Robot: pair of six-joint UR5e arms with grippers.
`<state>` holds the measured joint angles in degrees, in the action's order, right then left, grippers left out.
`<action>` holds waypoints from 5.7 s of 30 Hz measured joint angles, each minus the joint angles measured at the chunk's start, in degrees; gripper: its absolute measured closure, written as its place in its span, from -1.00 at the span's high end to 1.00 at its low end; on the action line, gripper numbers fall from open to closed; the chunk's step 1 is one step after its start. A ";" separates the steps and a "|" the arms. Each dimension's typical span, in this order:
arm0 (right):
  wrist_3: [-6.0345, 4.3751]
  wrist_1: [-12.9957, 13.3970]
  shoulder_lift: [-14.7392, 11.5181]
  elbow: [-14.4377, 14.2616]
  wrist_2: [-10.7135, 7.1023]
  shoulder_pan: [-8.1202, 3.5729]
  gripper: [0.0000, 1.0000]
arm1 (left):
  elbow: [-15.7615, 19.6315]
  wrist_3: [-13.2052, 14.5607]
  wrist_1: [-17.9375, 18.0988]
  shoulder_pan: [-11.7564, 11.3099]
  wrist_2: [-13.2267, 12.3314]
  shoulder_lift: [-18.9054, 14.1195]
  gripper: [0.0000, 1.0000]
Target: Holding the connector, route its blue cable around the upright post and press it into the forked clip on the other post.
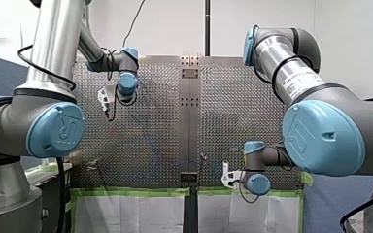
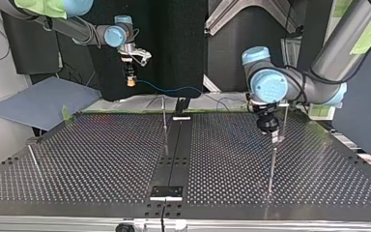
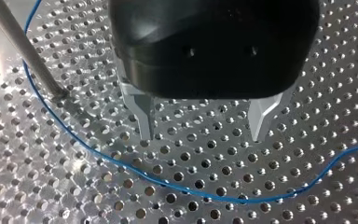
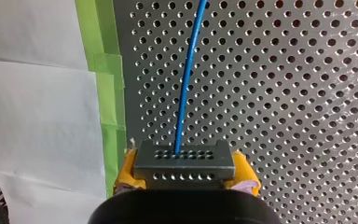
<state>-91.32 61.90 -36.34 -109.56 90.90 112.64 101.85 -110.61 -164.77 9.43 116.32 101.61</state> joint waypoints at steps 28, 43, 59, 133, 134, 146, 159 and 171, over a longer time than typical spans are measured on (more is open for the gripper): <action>-1.18 0.03 0.00 0.09 -0.15 0.13 -1.00 | 3.04 7.46 -7.12 -0.28 2.43 -13.53 1.00; -1.86 -0.02 -0.02 0.26 -0.06 0.11 -1.00 | -4.27 11.10 -14.43 -0.54 -2.41 -20.85 1.00; -1.94 0.21 -0.02 0.26 -0.18 0.43 -1.00 | -12.97 11.57 -23.14 -0.42 -11.10 -26.42 1.00; -1.70 -0.10 -0.02 0.29 -0.20 1.01 -1.00 | -14.07 10.10 -37.79 2.52 -4.80 -15.89 1.00; -1.70 -0.10 -0.02 0.28 -0.19 1.01 -1.00 | -14.07 9.99 -37.83 2.56 -4.57 -15.89 1.00; -1.68 -0.10 -0.02 0.29 -0.19 1.06 -1.00 | -14.07 9.63 -38.00 2.95 -2.75 -15.89 1.00; -1.68 -0.18 -0.02 0.28 -0.19 1.07 -1.00 | -14.07 9.81 -37.90 3.46 -2.60 -15.89 1.00; -1.59 -0.27 -0.02 0.29 -0.22 1.08 -1.00 | -14.08 12.37 -35.42 4.01 -2.53 -15.89 1.00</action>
<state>-92.92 61.62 -36.36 -109.27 90.68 113.71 87.77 -98.24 -200.20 13.45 113.79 85.72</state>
